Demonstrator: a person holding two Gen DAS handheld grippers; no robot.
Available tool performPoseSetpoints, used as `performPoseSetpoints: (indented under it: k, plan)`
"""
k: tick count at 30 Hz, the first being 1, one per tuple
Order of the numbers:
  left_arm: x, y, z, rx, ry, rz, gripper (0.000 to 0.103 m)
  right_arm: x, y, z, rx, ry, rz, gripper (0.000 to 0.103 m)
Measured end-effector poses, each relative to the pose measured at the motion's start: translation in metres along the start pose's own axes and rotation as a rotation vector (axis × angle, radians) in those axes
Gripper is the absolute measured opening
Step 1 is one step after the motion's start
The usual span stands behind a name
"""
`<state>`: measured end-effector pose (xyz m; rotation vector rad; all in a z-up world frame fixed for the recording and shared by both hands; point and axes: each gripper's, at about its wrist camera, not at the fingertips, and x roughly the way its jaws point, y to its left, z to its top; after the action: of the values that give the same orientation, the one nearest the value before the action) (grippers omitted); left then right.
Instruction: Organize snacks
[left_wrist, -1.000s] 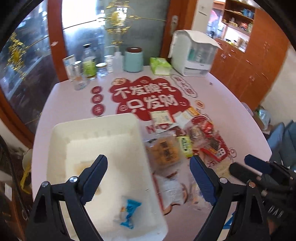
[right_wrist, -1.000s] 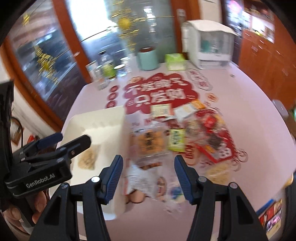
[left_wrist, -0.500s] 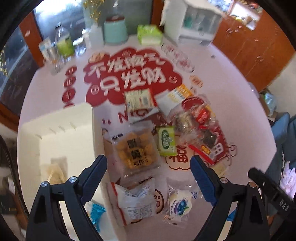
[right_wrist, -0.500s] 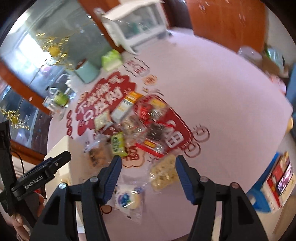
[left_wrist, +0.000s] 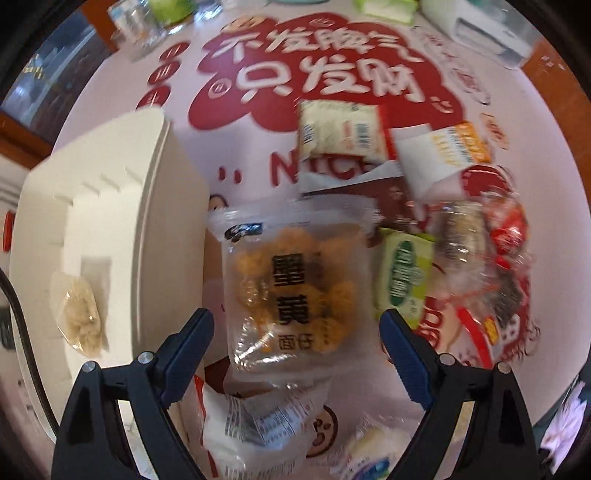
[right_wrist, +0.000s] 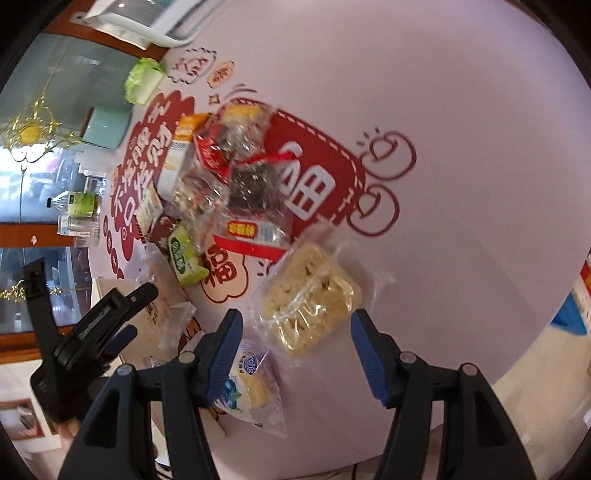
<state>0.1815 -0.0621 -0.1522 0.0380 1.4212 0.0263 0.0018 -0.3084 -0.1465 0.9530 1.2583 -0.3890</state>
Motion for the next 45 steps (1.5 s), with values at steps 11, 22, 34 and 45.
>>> performPoseSetpoints:
  k: [11, 22, 34, 45]
  plan:
    - [0.003, -0.001, 0.012, 0.088, -0.091, 0.08, 0.098, 0.01, 0.004, 0.004, 0.018, 0.032, 0.021, 0.062]
    - [0.013, 0.013, 0.025, 0.058, -0.025, 0.101, 0.099, 0.02, 0.01, 0.002, 0.047, 0.014, -0.03, 0.067]
    - [0.04, -0.012, 0.032, 0.054, 0.03, 0.242, 0.099, 0.042, 0.016, 0.004, 0.048, 0.041, -0.153, 0.069]
    - [0.036, -0.045, 0.038, 0.098, -0.034, 0.237, 0.074, 0.056, 0.048, 0.004, -0.196, -0.029, -0.282, 0.065]
